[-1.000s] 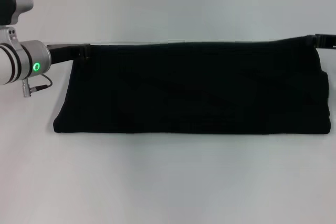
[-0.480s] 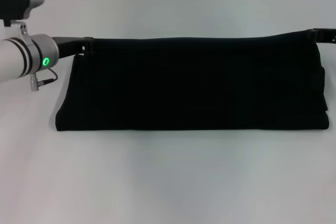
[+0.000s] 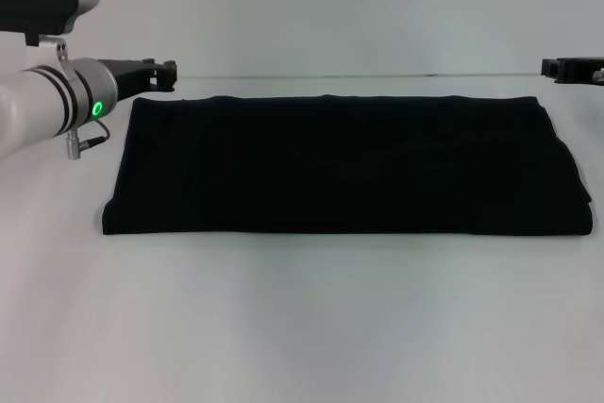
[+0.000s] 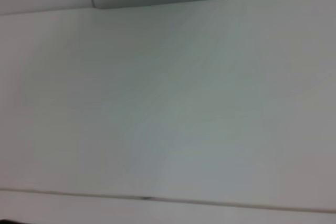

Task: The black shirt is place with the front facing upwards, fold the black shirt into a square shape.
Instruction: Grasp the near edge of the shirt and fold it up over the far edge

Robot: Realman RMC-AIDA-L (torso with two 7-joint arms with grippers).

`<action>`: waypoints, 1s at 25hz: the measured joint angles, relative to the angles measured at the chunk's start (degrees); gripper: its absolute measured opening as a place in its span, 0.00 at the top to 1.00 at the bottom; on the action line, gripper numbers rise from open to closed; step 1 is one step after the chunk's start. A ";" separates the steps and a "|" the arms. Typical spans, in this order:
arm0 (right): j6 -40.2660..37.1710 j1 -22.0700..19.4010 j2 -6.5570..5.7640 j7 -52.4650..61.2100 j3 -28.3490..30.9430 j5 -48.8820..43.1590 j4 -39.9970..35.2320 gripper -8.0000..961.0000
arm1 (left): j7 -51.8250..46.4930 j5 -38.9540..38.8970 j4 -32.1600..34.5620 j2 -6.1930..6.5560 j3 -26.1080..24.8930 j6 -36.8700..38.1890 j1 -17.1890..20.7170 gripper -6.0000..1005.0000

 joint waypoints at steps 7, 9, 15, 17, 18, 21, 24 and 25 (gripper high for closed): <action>1.97 -0.28 -0.09 0.28 -0.60 -0.07 -0.62 0.62 | -0.51 -0.04 0.77 -0.25 -0.25 -1.04 -0.24 0.55; -0.27 -0.86 -0.57 0.66 -0.48 -0.06 -1.18 0.53 | -1.89 -0.03 2.06 -0.01 -0.22 2.02 0.38 0.52; -17.96 -5.13 -2.55 6.86 -0.04 0.16 -8.66 0.35 | -5.80 -0.91 10.33 1.72 -0.50 25.59 5.11 0.40; -24.49 -6.47 -2.93 8.64 0.09 0.41 -11.36 0.32 | -6.63 -2.45 13.47 1.92 -0.55 32.82 7.32 0.37; -27.53 -7.14 -3.10 9.29 0.14 0.62 -12.42 0.31 | -7.08 -3.43 14.58 2.01 -0.59 35.69 8.32 0.36; -34.26 -7.96 -3.39 10.01 0.16 1.43 -13.27 0.28 | -7.61 -6.39 16.28 2.46 -0.63 41.84 10.59 0.33; -36.76 -8.00 -2.87 10.09 0.02 1.85 -12.96 0.28 | -7.42 -7.53 16.60 3.07 -0.59 45.31 12.15 0.30; -36.92 -7.89 -2.49 10.01 -0.06 1.88 -12.95 0.28 | -7.39 -7.46 16.60 3.23 -0.44 46.05 12.49 0.30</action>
